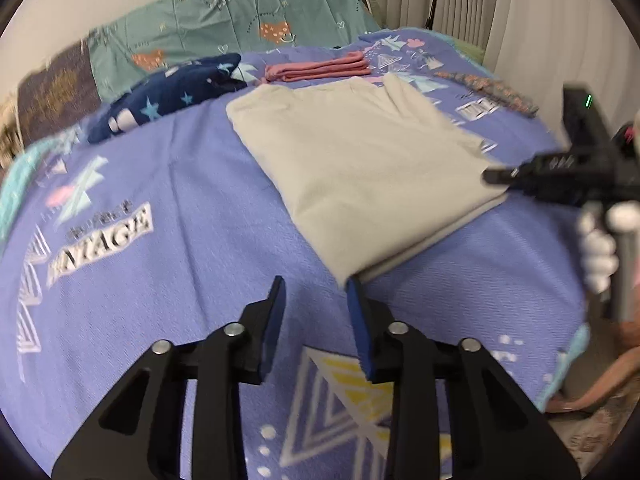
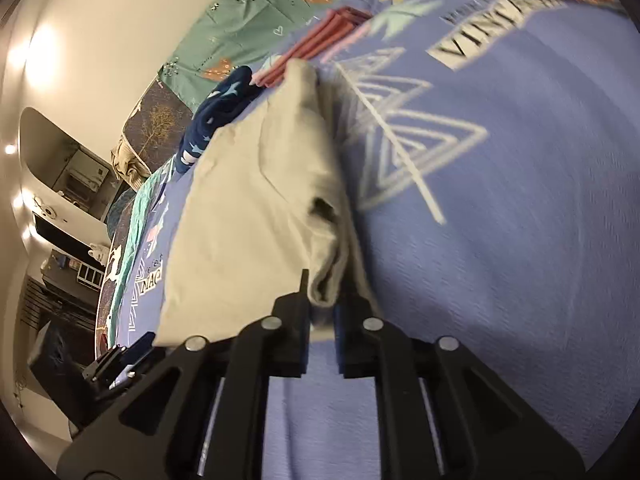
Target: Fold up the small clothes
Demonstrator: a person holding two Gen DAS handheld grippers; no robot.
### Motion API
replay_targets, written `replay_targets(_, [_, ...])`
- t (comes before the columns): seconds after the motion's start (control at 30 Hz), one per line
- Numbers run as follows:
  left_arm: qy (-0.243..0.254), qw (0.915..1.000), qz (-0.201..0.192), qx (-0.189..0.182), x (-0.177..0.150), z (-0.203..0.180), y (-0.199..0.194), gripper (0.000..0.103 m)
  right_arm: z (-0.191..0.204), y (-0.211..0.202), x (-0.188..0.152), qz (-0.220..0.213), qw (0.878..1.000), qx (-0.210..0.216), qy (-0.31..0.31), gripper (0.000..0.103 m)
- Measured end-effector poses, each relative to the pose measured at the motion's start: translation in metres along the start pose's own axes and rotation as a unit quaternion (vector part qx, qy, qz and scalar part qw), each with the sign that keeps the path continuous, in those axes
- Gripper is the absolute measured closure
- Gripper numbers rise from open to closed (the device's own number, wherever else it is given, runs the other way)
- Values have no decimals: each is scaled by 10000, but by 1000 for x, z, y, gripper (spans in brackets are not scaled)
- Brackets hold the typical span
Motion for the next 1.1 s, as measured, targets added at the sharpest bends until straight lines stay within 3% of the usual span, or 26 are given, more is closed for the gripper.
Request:
replay_targets(0.1, [-251,9990,-172,-326,7,3,-18,72,-2,-10,0,-42,9999,-90,-90,94])
replay_targets(0.13, [-314,9985,-283,-336,13,6,-22,72,1,-15,2,-114,9994,-228,-250,89])
replay_targets(0.23, [-179,9987,-469,-131,32,8,-18,70,21,-31,13,-560,9927,-527,-929,89])
replay_targets(0.3, [-60,9985,-520,-143,42,1,-8,69,38,-33,19,-717,9889,-425,-1228,89])
replay_targets(0.4, [-129,9980,-339,-511,48,-16,20,63,59,-24,22,-675,9870,-70,-1458,89])
replay_targets(0.5, [-15,9992,53,-392,36,-24,51,59,35,0,20,-390,9885,-573,-1341,89])
replay_targets(0.53, [57,9993,18,-372,34,-27,53,57,21,7,16,-252,9885,-804,-1256,99])
replay_targets(0.6, [87,9987,-14,-492,33,-29,51,48,8,8,12,-312,9905,-677,-1158,101])
replay_targets(0.73, [-90,9978,-20,-650,37,-23,44,48,12,0,13,-212,9896,-694,-1241,100])
replay_targets(0.8, [-170,9973,-157,-697,44,-21,36,48,19,-6,20,-264,9900,-591,-1257,95])
replay_targets(0.93, [-148,9974,-438,-560,69,-10,29,49,30,-17,49,-551,9876,-533,-1366,89])
replay_targets(1.1, [-67,9979,-418,-499,82,-5,41,50,38,-9,85,-657,9840,-660,-1520,88])
Point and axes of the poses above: each gripper's, at about its wrist camera, not at the fingertips, and y roughly the way its jaws point, z to its left, x to its top, the point moved 10 cm from there along y, roughly the way its jaws point, and after that the axes turned 1 degree about x, right-handed, at the moved point
